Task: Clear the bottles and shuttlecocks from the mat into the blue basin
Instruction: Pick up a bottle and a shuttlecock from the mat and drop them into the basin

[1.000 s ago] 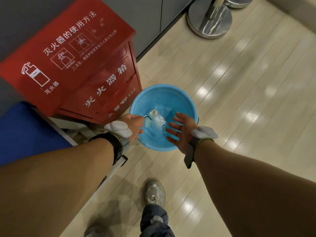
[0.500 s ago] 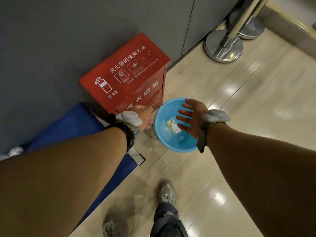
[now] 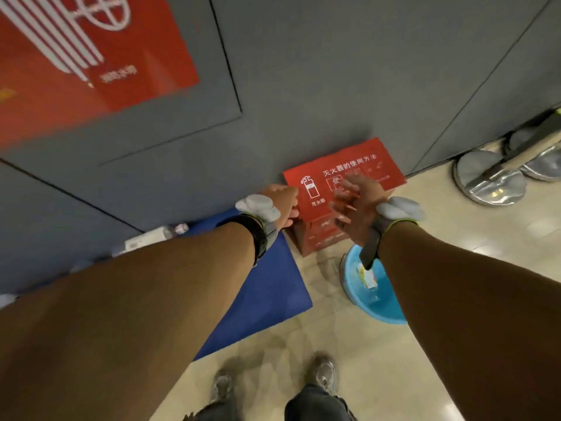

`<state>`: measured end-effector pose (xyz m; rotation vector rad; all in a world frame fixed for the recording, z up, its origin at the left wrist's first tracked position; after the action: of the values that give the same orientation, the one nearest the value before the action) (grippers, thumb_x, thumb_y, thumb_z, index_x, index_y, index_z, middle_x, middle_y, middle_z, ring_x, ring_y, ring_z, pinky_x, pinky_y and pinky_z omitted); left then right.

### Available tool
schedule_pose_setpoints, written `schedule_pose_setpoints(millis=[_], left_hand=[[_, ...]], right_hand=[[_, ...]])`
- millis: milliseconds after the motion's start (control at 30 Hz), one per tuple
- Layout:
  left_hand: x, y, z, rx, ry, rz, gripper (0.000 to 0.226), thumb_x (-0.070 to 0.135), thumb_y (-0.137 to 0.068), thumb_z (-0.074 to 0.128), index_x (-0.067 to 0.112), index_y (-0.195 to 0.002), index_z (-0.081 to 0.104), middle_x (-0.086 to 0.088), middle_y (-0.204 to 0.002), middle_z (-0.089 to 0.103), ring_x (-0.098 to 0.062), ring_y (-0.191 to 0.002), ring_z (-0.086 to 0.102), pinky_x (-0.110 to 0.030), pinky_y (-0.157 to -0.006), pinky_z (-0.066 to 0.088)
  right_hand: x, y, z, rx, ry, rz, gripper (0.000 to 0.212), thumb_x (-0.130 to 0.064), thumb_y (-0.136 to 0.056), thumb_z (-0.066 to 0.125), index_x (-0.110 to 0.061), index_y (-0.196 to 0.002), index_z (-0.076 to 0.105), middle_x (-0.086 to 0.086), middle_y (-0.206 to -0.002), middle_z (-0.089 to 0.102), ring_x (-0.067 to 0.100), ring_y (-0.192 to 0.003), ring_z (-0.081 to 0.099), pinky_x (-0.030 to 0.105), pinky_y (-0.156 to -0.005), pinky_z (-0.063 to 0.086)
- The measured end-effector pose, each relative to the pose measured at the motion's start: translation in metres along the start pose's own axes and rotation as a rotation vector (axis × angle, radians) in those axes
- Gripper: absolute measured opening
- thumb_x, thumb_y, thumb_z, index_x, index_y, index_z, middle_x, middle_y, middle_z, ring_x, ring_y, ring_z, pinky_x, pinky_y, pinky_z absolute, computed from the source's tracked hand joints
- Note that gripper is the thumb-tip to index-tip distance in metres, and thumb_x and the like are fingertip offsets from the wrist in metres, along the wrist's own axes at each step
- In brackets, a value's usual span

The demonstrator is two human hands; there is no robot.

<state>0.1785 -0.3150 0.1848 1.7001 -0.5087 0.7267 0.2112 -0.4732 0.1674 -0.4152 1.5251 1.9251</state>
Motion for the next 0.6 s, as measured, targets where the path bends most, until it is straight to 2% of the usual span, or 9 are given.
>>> schedule_pose_setpoints(millis=[33,100,167,233,300,400,500,533,600], left_hand=[[-0.002,0.001,-0.019,0.027,0.028,-0.004,0.017,0.019,-0.098,0.046,0.021,-0.082,0.049,0.003,-0.075,0.05,-0.011,-0.06,0.046,-0.023,-0.056,0.036],[-0.011,0.001,-0.048,0.079,0.048,-0.014,0.011,0.023,-0.098,0.046,0.02,-0.09,0.052,0.003,-0.078,0.052,-0.012,-0.063,0.05,-0.024,-0.057,0.039],[-0.025,0.0,-0.079,0.152,0.081,-0.027,0.009,0.024,-0.098,0.047,0.02,-0.092,0.053,0.002,-0.082,0.054,-0.016,-0.071,0.055,-0.027,-0.061,0.043],[-0.038,0.002,-0.105,0.201,0.112,-0.052,0.008,0.024,-0.098,0.048,0.02,-0.097,0.054,-0.001,-0.092,0.058,-0.02,-0.084,0.058,-0.029,-0.065,0.047],[-0.052,0.004,-0.13,0.239,0.161,-0.072,0.011,0.024,-0.098,0.048,0.018,-0.102,0.057,-0.002,-0.102,0.058,-0.021,-0.091,0.059,-0.031,-0.07,0.049],[-0.075,0.014,-0.175,0.304,0.249,-0.105,0.01,0.022,-0.098,0.047,0.019,-0.093,0.056,0.0,-0.103,0.06,-0.022,-0.098,0.061,-0.034,-0.08,0.051],[-0.107,0.023,-0.231,0.395,0.321,-0.127,0.014,0.024,-0.098,0.048,0.017,-0.098,0.061,0.001,-0.094,0.06,-0.02,-0.088,0.061,-0.031,-0.067,0.048],[-0.117,0.027,-0.246,0.43,0.338,-0.12,0.014,0.023,-0.097,0.049,0.017,-0.097,0.061,0.0,-0.091,0.06,-0.019,-0.08,0.06,-0.029,-0.064,0.046],[-0.134,0.034,-0.272,0.486,0.359,-0.109,0.017,0.019,-0.095,0.05,0.019,-0.08,0.057,-0.003,-0.083,0.056,-0.018,-0.068,0.052,-0.027,-0.062,0.042]], right_hand=[[0.003,-0.003,0.018,-0.032,0.035,0.016,0.033,-0.036,-0.092,0.049,-0.021,-0.063,0.043,-0.004,-0.058,0.045,0.018,-0.055,0.045,0.028,-0.051,0.03],[0.01,-0.008,0.044,-0.087,0.062,0.058,0.033,-0.041,-0.091,0.048,-0.023,-0.063,0.043,-0.004,-0.063,0.047,0.018,-0.053,0.044,0.03,-0.049,0.031],[0.023,-0.011,0.074,-0.124,0.146,0.089,0.03,-0.044,-0.089,0.047,-0.024,-0.068,0.048,-0.004,-0.075,0.052,0.019,-0.062,0.049,0.032,-0.052,0.035],[0.038,-0.011,0.096,-0.124,0.228,0.087,0.026,-0.047,-0.089,0.049,-0.023,-0.085,0.057,-0.003,-0.084,0.056,0.021,-0.08,0.057,0.033,-0.063,0.043],[0.052,-0.01,0.114,-0.133,0.296,0.086,0.032,-0.05,-0.089,0.051,-0.022,-0.105,0.058,-0.003,-0.088,0.058,0.021,-0.093,0.06,0.034,-0.07,0.046],[0.079,-0.011,0.146,-0.192,0.373,0.11,0.036,-0.05,-0.091,0.051,-0.021,-0.111,0.056,-0.001,-0.097,0.059,0.021,-0.098,0.061,0.034,-0.07,0.048],[0.112,-0.007,0.191,-0.259,0.461,0.146,0.031,-0.048,-0.092,0.051,-0.022,-0.108,0.057,0.002,-0.112,0.057,0.024,-0.107,0.058,0.035,-0.068,0.048],[0.122,-0.006,0.202,-0.287,0.49,0.162,0.035,-0.048,-0.093,0.051,-0.021,-0.116,0.055,0.002,-0.117,0.055,0.024,-0.11,0.057,0.037,-0.071,0.049],[0.139,-0.005,0.222,-0.334,0.539,0.199,0.048,-0.047,-0.094,0.05,-0.02,-0.134,0.048,0.002,-0.127,0.051,0.024,-0.114,0.054,0.039,-0.073,0.049]])
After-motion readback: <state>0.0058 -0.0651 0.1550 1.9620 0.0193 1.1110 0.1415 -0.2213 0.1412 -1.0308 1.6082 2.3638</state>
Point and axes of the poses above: each hand's wrist, its own y-axis away from the middle knuckle, its own z-axis out of the palm, x = y × z, the point moved 3 cm from there along -y, towards the middle knuckle
